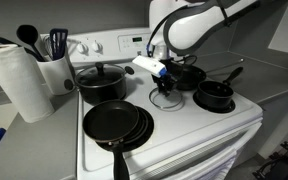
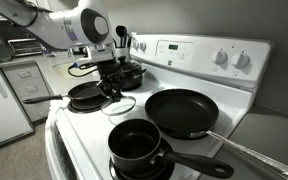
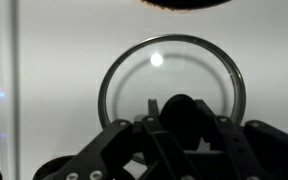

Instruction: Put the glass lid on top of the black pot on the bottom right plate of the stove

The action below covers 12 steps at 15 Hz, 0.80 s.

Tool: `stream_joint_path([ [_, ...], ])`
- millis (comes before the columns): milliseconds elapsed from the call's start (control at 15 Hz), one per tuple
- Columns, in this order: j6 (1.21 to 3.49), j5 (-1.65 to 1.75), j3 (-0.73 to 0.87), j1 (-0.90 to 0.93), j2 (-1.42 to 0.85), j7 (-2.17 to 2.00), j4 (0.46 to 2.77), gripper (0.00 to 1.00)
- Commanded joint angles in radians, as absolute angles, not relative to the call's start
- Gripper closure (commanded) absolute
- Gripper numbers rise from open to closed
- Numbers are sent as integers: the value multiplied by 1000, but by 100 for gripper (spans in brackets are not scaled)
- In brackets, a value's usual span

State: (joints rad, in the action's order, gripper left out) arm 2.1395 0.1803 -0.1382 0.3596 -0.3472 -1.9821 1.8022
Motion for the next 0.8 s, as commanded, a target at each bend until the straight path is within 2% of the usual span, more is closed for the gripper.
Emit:
stream_joint_path([
  [0, 2001, 191, -141, 369, -303, -1969, 1745, 85],
  [267, 1871, 244, -127, 370, -283, -2026, 1672, 85],
  [733, 1806, 433, -94, 359, -217, -2318, 1672, 85],
])
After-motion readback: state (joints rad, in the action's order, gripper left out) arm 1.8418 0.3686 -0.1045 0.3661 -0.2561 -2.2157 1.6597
